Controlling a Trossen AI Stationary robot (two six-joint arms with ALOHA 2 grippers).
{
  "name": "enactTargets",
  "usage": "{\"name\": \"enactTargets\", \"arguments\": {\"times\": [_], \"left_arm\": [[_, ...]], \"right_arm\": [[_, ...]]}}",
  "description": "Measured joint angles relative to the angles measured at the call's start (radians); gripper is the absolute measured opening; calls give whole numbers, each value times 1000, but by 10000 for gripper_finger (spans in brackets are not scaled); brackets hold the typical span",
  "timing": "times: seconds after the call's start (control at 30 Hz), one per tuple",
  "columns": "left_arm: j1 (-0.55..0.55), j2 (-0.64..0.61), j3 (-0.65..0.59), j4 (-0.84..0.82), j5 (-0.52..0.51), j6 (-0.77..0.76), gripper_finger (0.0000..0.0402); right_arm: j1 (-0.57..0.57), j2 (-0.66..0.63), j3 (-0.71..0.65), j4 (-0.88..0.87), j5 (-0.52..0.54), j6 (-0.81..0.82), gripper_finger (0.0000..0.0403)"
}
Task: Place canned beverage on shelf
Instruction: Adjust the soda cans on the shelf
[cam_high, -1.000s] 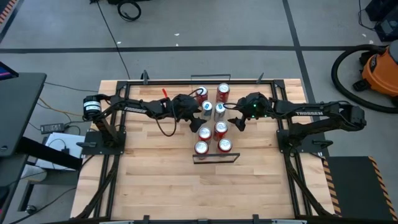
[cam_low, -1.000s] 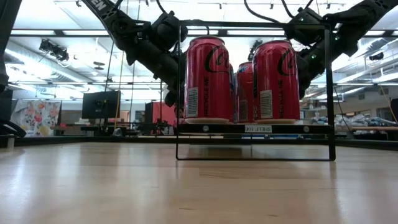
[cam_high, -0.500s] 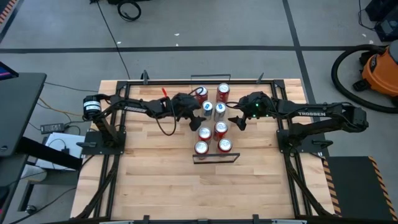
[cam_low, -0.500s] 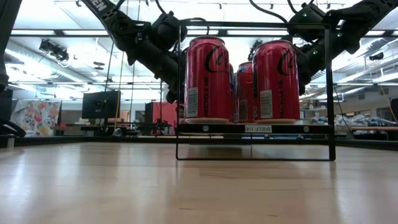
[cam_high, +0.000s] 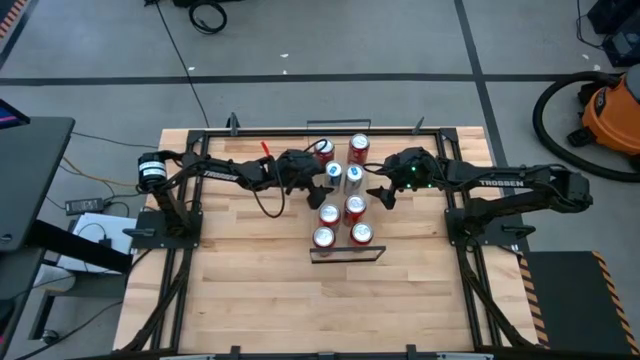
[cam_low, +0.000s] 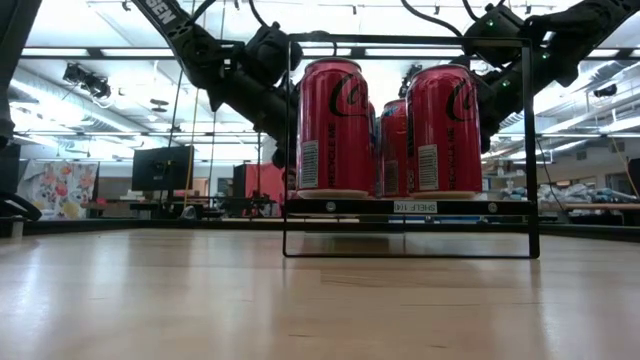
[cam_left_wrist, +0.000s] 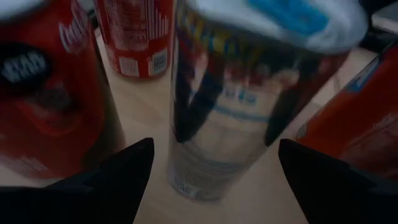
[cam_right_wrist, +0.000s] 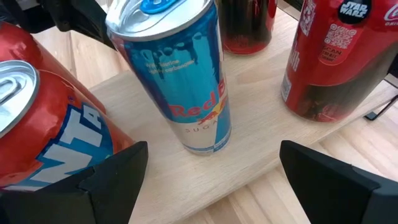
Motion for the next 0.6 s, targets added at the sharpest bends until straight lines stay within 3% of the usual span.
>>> {"name": "enactTargets", "arguments": {"times": [0.6], "left_arm": [[-1, 35, 1, 93, -22, -4, 356]], "right_arm": [[0, 0, 0, 7, 2, 8, 375]]}}
